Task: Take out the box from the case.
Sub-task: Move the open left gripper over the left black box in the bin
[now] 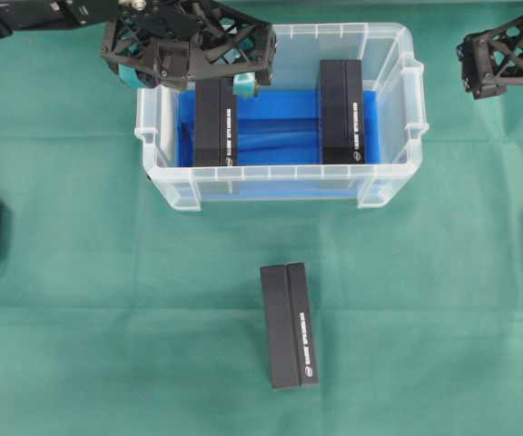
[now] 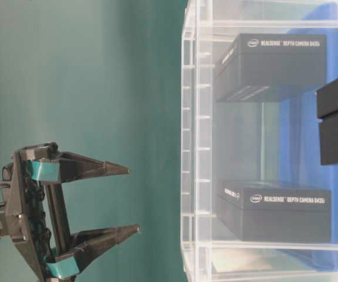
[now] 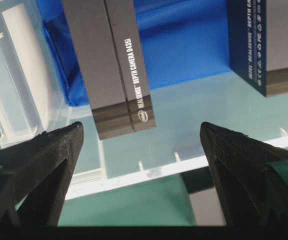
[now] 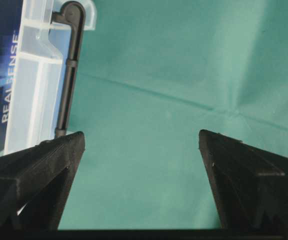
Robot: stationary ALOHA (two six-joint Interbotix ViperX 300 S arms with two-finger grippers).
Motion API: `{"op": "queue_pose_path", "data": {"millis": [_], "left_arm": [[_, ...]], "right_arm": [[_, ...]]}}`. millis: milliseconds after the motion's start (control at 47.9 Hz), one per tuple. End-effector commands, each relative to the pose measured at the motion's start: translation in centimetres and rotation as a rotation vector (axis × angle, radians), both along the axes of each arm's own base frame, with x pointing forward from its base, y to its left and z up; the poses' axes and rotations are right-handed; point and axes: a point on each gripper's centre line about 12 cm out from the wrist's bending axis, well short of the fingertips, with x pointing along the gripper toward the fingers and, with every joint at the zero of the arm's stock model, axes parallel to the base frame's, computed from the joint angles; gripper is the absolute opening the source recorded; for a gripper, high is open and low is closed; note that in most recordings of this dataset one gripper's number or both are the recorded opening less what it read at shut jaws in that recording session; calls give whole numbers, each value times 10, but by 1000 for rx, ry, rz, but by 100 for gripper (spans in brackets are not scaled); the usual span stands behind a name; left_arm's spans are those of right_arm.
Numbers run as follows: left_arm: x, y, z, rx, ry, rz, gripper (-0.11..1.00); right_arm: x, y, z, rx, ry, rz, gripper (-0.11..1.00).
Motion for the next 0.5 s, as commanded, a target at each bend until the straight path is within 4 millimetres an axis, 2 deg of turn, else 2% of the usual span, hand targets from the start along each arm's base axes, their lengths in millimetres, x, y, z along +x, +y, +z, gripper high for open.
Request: {"op": "queue_pose_path", "data": {"millis": [0,480], "left_arm": [[-2,1,8,11,-22,2,96],[0,2,-24,-2,15,8,96]], "right_arm": [[0,-1,5,-11,-15,-2,93],[0,-1,5,-11,-15,-2,93]]}}
